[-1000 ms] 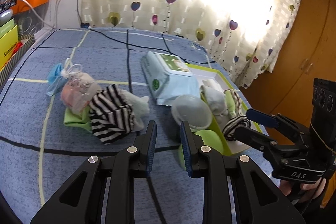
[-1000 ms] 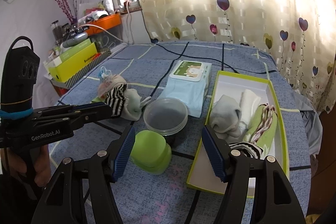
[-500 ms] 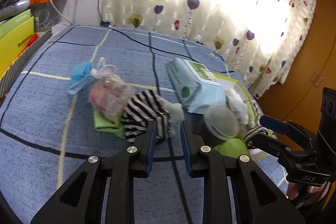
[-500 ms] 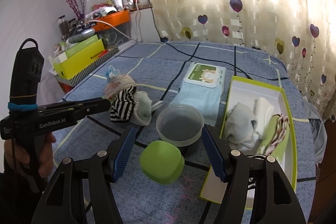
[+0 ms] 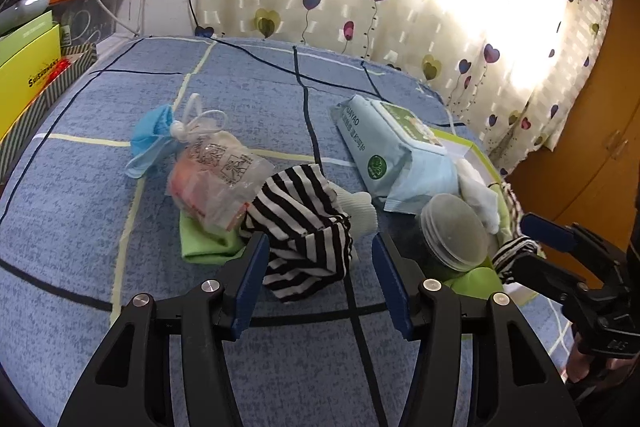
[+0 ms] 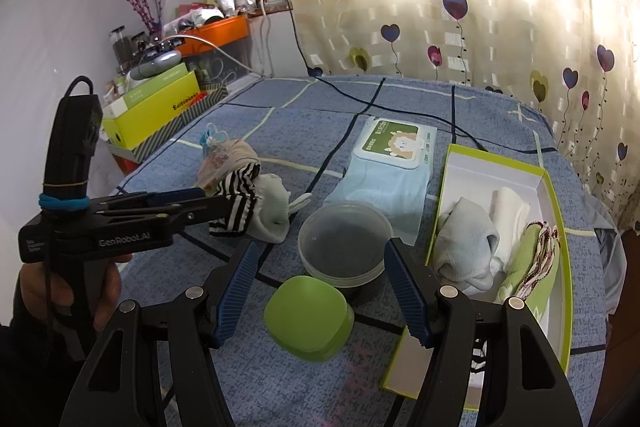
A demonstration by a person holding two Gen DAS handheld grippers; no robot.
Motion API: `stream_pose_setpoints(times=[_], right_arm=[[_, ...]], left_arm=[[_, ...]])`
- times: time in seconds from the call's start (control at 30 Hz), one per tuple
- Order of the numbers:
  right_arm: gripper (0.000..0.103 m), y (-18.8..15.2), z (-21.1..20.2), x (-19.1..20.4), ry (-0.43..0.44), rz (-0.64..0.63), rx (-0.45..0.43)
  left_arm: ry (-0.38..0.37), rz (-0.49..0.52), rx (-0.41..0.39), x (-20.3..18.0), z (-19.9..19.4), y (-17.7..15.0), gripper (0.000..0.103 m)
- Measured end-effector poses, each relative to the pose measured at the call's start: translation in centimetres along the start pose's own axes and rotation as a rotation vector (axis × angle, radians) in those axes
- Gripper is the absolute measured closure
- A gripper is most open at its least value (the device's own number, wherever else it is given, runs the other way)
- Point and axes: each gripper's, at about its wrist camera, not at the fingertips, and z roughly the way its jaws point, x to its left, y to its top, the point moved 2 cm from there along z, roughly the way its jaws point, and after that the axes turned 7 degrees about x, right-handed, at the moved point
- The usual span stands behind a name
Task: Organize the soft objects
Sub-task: 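Grasp the black-and-white striped cloth with the left gripper and lift it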
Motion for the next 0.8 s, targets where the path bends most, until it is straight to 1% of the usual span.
stream_pose_setpoints(times=[0.17, 0.3, 0.37, 0.43, 0.47, 0.5, 0.53, 0.6, 0.8], right_arm=[[0.037, 0.2, 0.4, -0.3, 0.004, 0.003, 0.001], [0.037, 0.4, 0.9, -0.5, 0.008, 0.009, 0.004], [0.037, 0.4, 1.1, -0.6, 0.011, 0.012, 0.005], [0.037, 0.5, 1.3, -0.5, 0.011, 0.012, 0.009], [0.037, 0.5, 1.3, -0.5, 0.011, 0.012, 0.010], [0.037, 0.6, 1.4, -0.4, 0.011, 0.010, 0.011], [0.037, 0.6, 1.4, -0.3, 0.011, 0.009, 0.011], [0.037, 0.7, 1.4, 0.0, 0.012, 0.005, 0.011], [0.037, 1.4, 1.8, 1.0, 0.016, -0.020, 0.015]], left_arm=[[0.034, -0.007, 0.019, 0.1, 1.3, 0.5, 0.049], [0.060, -0.054, 0.033, 1.1, 2.1, 0.7, 0.049], [0.069, -0.062, 0.046, 1.5, 2.5, 0.6, 0.049], [0.056, -0.060, 0.047, 1.5, 2.5, 0.5, 0.054], [0.056, -0.056, 0.049, 1.5, 2.5, 0.4, 0.065], [0.061, -0.052, 0.050, 1.4, 2.4, 0.3, 0.074], [0.059, -0.051, 0.050, 1.4, 2.3, 0.2, 0.076], [0.043, -0.051, 0.045, 1.5, 1.9, 0.1, 0.084], [0.009, -0.043, 0.015, 1.6, -0.1, -0.5, 0.085]])
